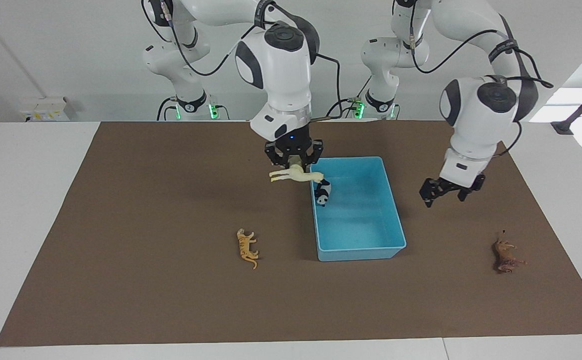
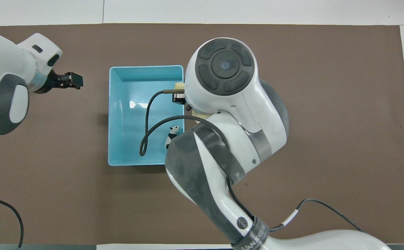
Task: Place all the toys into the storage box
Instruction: 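Release the cream horse in the box while the left gripper reaches the brown horse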
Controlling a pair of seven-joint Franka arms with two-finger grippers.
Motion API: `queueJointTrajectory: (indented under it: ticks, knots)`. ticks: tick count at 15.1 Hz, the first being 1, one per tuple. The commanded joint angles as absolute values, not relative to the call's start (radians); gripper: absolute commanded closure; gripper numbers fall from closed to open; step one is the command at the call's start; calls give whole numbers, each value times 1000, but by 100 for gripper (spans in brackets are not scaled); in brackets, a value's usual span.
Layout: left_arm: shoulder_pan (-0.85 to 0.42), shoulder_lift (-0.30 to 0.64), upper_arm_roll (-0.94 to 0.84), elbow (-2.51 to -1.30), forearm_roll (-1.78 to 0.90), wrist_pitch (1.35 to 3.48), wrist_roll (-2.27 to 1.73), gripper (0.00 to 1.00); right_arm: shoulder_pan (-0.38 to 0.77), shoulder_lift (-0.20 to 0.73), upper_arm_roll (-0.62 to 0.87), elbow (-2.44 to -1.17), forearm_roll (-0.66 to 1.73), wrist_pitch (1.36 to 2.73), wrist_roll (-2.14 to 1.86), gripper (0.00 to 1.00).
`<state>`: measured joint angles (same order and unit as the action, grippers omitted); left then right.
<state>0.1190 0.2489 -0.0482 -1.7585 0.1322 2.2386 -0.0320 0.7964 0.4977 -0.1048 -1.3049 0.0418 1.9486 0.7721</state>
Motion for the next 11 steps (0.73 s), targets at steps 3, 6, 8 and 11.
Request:
queueJointTrajectory:
  ticks: [3, 6, 8, 11]
  knots:
    - [198, 414, -58, -1709, 153, 2449, 64, 0, 867, 722, -118, -1233, 12, 2111, 833, 100]
    - [259, 515, -51, -1632, 198, 2511, 133, 0, 877, 729, -117, -1232, 20, 2114, 963, 5]
    - [268, 554, -51, -1631, 204, 2572, 155, 0, 871, 730, -120, -1174, 18, 2022, 1018, 0]
    - [268, 600, -51, -1626, 201, 2629, 153, 0, 812, 715, -126, -1042, 26, 1831, 1019, 0]
